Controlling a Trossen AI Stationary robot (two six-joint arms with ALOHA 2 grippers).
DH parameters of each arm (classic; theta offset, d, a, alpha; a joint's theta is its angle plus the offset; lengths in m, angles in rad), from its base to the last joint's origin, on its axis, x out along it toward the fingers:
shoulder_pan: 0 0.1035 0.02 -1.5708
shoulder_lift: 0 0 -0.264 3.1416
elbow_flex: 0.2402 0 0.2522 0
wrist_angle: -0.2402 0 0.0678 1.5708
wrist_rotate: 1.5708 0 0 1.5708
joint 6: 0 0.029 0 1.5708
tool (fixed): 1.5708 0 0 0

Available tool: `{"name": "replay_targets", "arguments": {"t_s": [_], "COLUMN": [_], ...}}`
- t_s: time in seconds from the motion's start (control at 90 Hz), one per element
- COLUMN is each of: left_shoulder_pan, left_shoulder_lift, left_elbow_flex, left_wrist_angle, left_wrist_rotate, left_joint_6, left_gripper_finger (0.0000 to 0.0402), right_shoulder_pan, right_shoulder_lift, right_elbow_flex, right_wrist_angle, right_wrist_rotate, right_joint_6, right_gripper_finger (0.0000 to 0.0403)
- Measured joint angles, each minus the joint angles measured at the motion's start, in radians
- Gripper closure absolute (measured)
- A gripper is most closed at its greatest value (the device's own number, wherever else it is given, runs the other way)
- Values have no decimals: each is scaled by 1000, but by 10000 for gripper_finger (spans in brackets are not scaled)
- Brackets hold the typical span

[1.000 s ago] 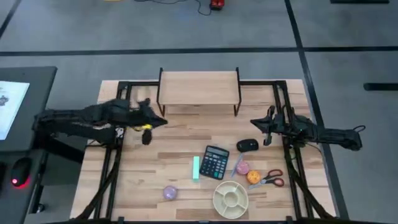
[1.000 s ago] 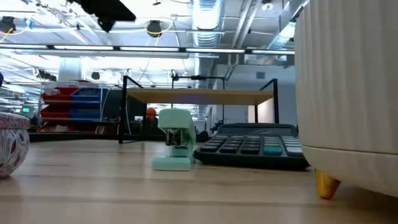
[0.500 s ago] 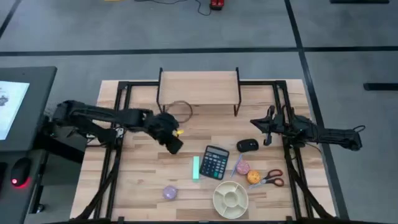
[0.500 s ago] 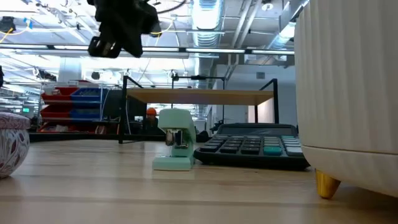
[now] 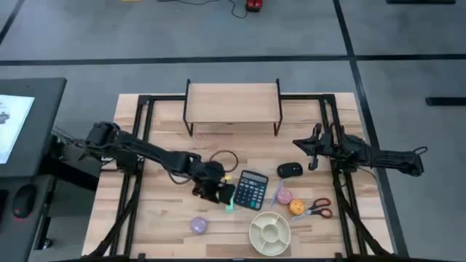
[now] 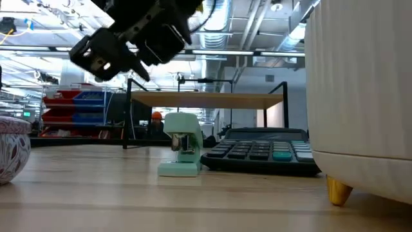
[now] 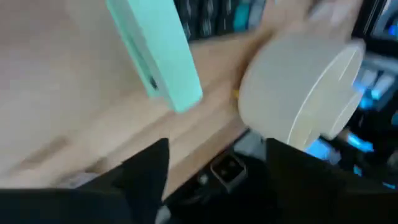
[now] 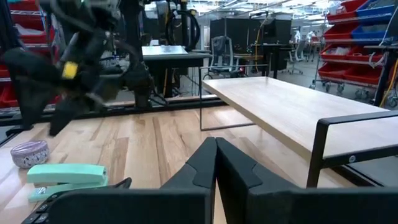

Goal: Stock shelves
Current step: Put the light blue stapler on the shelf

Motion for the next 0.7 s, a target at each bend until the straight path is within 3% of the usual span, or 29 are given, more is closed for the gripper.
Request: {"name": "replay_targets", "arguments": {"t_s": [0.1, 0.267, 0.578, 0.7], "left_shoulder_pan": [0, -21, -28, -20], "left_shoulder_lift": [46, 124, 278, 324], "left_elbow_flex": [17, 128, 358, 417], "left_wrist_angle": [9, -166, -421, -509], "left_wrist_rotate": [22, 0, -163, -169], "left_joint_6": [-10, 22, 60, 57], "left_gripper_finger": [136, 138, 138, 138], "right_shoulder_pan": [0, 0, 0, 0], "right_shoulder_lift": [0, 0, 0, 0], "right_elbow_flex": [0, 0, 0, 0], "right_wrist_angle": [0, 0, 0, 0], "right_wrist_rotate": [0, 0, 0, 0], "right_joint_6": [0, 0, 0, 0], "right_gripper_finger": [403, 403, 403, 403]}}
